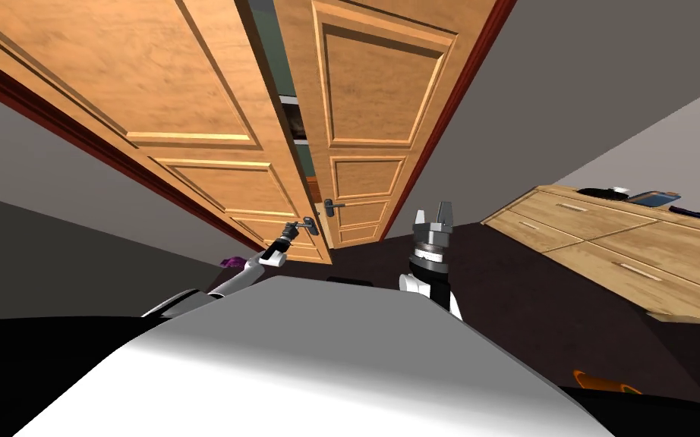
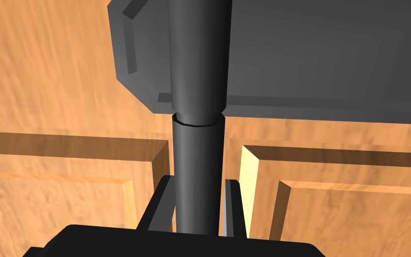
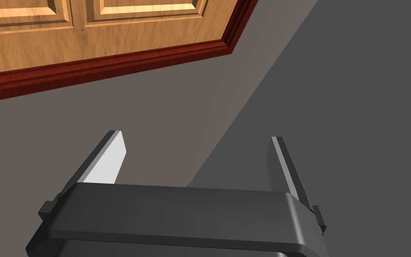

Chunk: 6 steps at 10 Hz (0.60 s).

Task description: Pull the door open

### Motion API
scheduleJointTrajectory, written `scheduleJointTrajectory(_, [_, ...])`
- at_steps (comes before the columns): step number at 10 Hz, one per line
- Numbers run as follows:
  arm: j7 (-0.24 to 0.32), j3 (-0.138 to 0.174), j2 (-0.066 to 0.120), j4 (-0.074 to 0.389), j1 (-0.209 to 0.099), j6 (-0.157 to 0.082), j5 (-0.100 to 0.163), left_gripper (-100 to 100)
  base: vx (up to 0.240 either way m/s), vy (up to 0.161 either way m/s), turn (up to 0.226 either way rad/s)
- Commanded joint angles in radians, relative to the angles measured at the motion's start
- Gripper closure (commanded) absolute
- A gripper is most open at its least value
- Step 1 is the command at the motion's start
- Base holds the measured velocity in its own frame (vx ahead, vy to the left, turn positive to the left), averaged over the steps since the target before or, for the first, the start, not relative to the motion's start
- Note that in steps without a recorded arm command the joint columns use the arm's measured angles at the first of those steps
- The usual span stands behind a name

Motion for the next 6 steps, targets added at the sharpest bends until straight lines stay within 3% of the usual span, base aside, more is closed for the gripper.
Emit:
scheduleJointTrajectory(1, [0.015, -0.031, 0.012, -0.011, 0.015, -0.022, 0.001, 100, -0.156, 0.065, -0.084])
scheduleJointTrajectory(3, [0.034, -0.064, 0.042, -0.036, 0.039, -0.05, 0.008, 100, -0.185, 0.075, -0.108])
scheduleJointTrajectory(6, [0.053, -0.096, 0.071, -0.059, 0.061, -0.078, 0.014, 100, -0.17, 0.088, -0.083])
